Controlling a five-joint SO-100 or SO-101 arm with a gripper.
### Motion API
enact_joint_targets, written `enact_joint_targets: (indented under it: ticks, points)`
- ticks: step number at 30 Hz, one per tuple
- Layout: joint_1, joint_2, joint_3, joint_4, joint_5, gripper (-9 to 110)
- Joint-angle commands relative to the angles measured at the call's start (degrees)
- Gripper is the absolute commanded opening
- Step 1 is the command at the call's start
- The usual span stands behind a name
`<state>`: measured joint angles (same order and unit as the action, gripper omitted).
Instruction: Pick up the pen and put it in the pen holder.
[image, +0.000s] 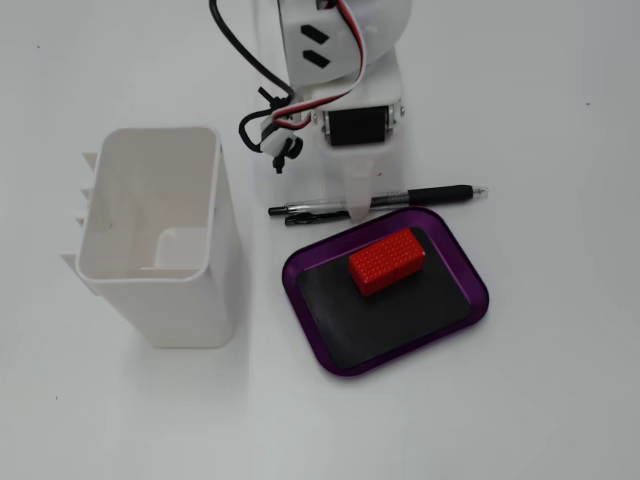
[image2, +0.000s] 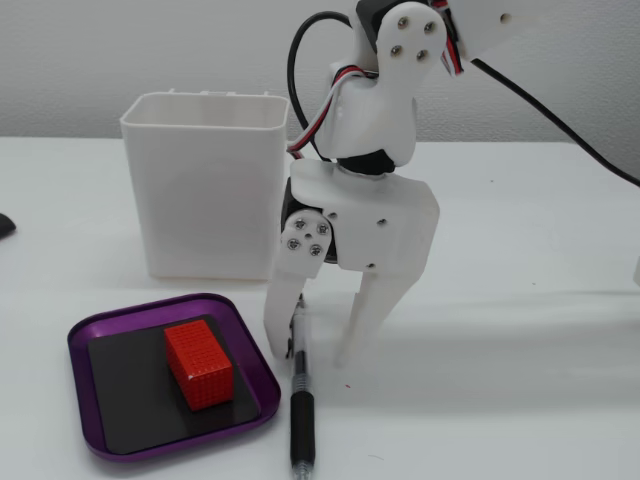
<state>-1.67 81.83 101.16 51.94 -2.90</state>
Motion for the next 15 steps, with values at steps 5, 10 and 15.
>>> enact_joint_targets:
  ticks: [5,10,15]
  points:
    - [0.09,0.0,-1.05,-0.18,-1.76,6]
    - [0.09,0.0,-0.53,-0.18,-1.76,-1]
    - [-0.35,1.05,-0.35,0.79,-1.85,-1]
